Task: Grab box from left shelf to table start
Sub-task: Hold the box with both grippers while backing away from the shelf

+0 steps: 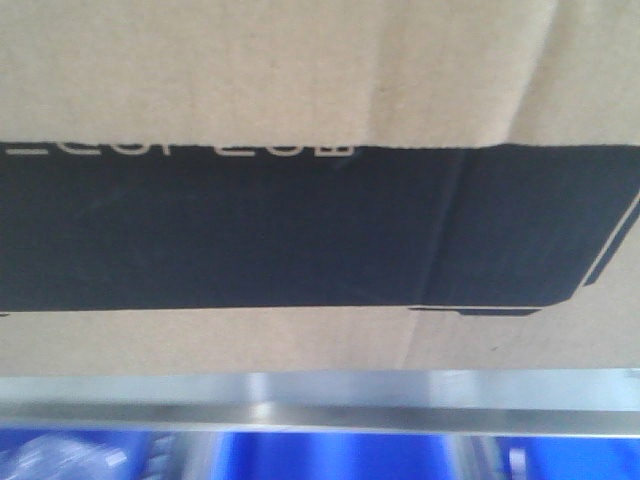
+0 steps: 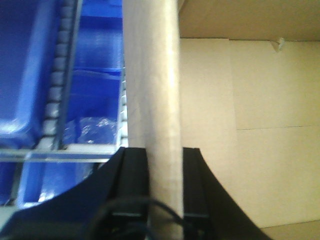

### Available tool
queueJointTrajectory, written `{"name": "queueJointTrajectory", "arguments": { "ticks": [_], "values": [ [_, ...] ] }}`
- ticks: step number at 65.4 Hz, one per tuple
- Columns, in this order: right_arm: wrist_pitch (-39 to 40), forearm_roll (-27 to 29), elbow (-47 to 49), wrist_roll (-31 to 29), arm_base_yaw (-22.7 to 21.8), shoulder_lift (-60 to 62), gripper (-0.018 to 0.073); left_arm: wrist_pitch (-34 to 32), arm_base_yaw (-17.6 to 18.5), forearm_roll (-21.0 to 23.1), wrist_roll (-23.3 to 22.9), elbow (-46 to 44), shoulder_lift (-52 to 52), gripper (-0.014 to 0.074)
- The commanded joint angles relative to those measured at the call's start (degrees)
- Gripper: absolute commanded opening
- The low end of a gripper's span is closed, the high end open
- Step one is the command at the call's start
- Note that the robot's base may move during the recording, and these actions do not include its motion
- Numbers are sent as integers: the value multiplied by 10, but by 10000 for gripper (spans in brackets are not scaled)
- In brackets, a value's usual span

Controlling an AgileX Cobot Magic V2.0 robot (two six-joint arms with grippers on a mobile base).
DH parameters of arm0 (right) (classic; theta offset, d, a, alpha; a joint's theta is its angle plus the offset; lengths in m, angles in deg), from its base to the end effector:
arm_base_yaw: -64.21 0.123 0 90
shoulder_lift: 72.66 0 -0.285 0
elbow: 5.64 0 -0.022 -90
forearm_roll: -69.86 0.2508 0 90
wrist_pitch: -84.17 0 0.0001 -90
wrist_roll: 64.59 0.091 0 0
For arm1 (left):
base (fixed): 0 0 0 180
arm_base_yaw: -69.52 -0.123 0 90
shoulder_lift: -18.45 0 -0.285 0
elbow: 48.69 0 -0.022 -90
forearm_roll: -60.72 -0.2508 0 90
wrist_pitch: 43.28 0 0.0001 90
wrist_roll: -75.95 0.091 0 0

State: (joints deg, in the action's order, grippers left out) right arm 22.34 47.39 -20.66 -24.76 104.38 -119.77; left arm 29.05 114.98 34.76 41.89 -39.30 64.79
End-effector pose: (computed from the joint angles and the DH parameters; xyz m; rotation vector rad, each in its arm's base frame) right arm 0.0886 0.0346 0.4230 -0.0075 2.1141 0.3588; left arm 0.0725 -0.0195 0.4396 0.1341 2.1439 -0.2501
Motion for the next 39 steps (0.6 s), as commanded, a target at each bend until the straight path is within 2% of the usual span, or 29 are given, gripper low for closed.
{"name": "queueJointTrajectory", "arguments": {
  "ticks": [1, 39],
  "values": [
    [44, -67, 18, -7, -3, 3, 58, -23, 6, -8, 10, -25, -13, -97],
    [44, -67, 18, -7, -3, 3, 58, -23, 6, -8, 10, -25, -13, -97]
  ]
}}
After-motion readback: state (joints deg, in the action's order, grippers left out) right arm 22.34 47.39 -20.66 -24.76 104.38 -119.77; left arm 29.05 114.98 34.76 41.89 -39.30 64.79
